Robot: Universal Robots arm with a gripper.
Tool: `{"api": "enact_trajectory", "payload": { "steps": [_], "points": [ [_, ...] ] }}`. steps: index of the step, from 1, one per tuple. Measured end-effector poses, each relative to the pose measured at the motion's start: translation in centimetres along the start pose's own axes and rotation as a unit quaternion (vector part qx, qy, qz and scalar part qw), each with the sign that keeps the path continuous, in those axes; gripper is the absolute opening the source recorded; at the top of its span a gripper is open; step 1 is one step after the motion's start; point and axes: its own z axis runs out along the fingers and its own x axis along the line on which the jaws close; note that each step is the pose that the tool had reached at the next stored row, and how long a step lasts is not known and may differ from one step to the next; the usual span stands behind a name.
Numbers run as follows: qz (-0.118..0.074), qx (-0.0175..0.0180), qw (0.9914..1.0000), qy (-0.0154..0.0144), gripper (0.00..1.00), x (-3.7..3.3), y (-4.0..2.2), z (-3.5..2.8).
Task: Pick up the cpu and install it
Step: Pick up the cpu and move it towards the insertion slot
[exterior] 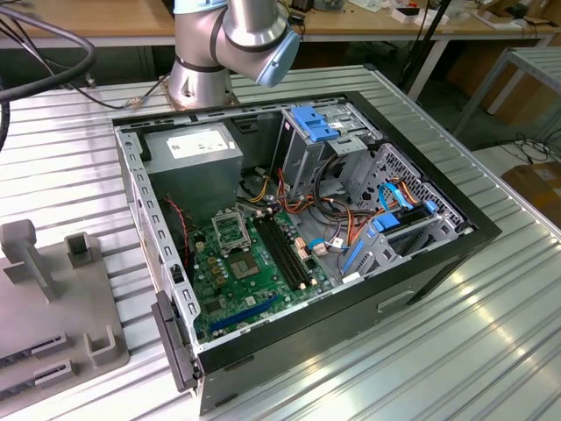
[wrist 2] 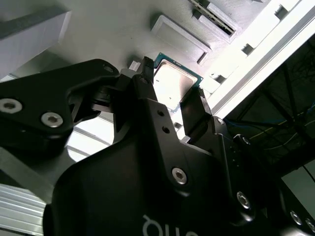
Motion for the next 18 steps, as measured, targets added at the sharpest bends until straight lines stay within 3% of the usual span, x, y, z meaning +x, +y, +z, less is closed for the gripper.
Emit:
{"api": "enact_trajectory", "payload": {
  "steps": [18],
  "points": [
    [0.0,0.0,1.0,0.0,0.47,0.0,-0.01,-0.92]
  ]
}}
